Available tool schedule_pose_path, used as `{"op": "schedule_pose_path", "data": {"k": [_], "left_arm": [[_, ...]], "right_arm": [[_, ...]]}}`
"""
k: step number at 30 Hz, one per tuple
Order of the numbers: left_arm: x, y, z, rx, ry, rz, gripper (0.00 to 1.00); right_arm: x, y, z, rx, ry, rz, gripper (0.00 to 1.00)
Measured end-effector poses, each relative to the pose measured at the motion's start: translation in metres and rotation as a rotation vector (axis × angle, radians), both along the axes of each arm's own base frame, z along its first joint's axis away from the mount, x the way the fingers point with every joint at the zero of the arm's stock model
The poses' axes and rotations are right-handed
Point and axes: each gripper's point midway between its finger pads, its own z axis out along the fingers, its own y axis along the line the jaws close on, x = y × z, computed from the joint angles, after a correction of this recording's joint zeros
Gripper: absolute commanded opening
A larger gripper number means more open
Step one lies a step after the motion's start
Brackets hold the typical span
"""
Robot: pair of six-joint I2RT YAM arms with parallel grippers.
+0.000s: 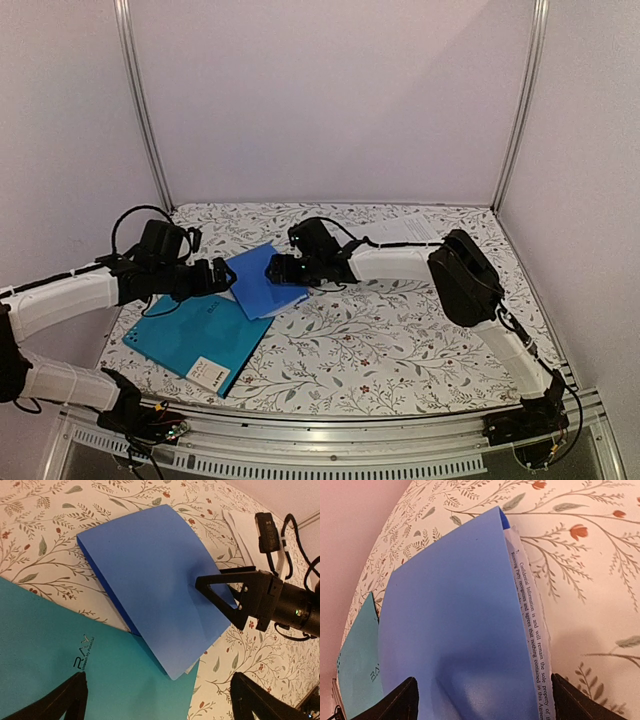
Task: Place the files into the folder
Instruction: Move the folder with files to the center of the board, then move the folder to the center of the board.
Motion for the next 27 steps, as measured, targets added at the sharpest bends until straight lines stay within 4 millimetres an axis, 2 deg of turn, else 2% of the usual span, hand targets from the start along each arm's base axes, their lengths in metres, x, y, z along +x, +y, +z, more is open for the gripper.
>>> {"op": "schedule_pose_path", "data": {"k": [3,7,10,13,16,20,22,24,27], "left_arm": [[-0.009,0.007,0.004,-0.006,-0.015,0.018,0.99],[-0.013,0.016,0.01,0.001,-0.039,0.053,1.0],[-0.014,0.024,0.006,0.009,-0.03,0.086,1.0],[-0.013,0.041,-0.001,0.035,-0.007,0.138,1.0],[-0.011,0.062,-0.006,0.063,0.017,0.195,1.0],[-0.002,0.095,-0.016,0.072,0.076,0.278,1.0],[0.0,0.108,-0.024,0.077,0.104,0.314,1.0],[0.0,0.119,-0.033,0.088,0.138,0.345,1.0],[-0.001,0.134,-0.044,0.121,0.172,0.389,1.0]], "right_arm": [[0.009,0.024,0.002,0.049,-0.022,0.021,0.94],[0.011,0.021,0.002,0.025,-0.049,0.03,0.99],[0.007,0.004,0.0,-0.034,-0.073,0.034,0.99],[-0.005,-0.029,0.001,-0.126,-0.081,0.032,0.99],[-0.024,-0.059,0.014,-0.179,-0.089,0.045,0.99],[-0.051,-0.075,0.051,-0.151,-0.102,0.087,0.97],[-0.066,-0.07,0.068,-0.118,-0.109,0.121,0.96],[-0.092,-0.056,0.08,-0.074,-0.1,0.177,0.95],[-0.135,-0.03,0.084,-0.013,-0.06,0.272,0.91]]}}
